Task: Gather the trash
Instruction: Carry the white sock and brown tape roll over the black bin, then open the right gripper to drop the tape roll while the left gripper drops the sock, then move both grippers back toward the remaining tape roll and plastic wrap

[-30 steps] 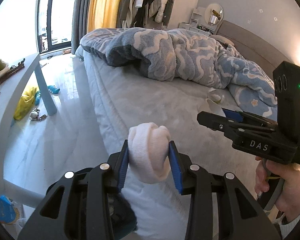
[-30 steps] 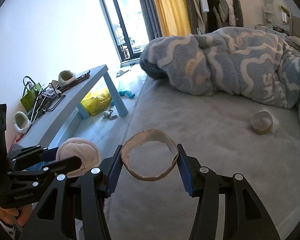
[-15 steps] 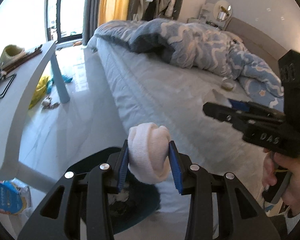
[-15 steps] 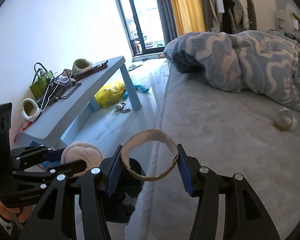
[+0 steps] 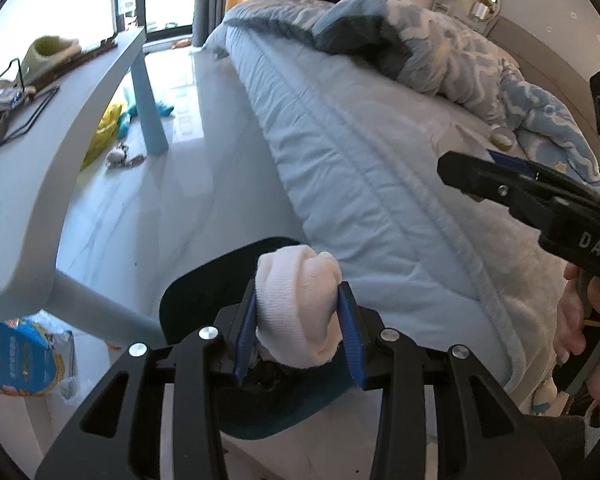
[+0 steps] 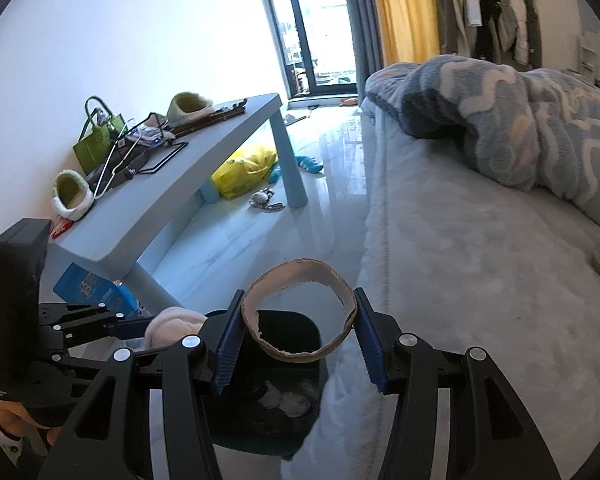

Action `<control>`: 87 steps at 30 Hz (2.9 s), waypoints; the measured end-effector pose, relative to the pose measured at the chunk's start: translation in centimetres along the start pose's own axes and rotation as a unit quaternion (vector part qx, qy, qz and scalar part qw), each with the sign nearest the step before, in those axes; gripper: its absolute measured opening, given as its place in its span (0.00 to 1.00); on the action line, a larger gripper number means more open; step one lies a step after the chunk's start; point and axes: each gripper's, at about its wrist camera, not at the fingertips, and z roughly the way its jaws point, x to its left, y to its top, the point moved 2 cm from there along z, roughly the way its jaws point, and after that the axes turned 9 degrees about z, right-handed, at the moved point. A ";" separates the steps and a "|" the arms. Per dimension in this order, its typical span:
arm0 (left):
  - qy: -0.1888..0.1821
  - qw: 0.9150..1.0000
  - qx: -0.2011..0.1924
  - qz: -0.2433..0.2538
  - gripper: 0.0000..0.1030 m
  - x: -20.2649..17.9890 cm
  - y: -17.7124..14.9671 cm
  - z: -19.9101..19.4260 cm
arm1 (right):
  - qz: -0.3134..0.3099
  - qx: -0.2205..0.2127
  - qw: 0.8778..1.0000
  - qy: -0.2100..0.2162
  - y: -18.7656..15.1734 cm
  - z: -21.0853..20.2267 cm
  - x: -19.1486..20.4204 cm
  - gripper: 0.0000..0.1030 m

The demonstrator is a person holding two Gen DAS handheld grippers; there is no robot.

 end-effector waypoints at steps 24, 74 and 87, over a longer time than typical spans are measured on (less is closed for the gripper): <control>-0.012 0.998 -0.023 -0.050 0.69 5.7 -2.1 -2.7 | -0.031 0.094 0.995 0.011 -3.1 7.9 5.1 0.51; 0.000 0.985 -0.172 -0.009 0.53 -1.3 4.6 -9.1 | -0.031 0.014 0.999 -0.004 -1.1 1.7 1.2 0.69; -0.031 0.986 -0.165 0.022 0.53 -7.5 7.0 -6.6 | 0.014 -0.016 0.999 -0.039 -0.4 -2.7 -5.5 0.70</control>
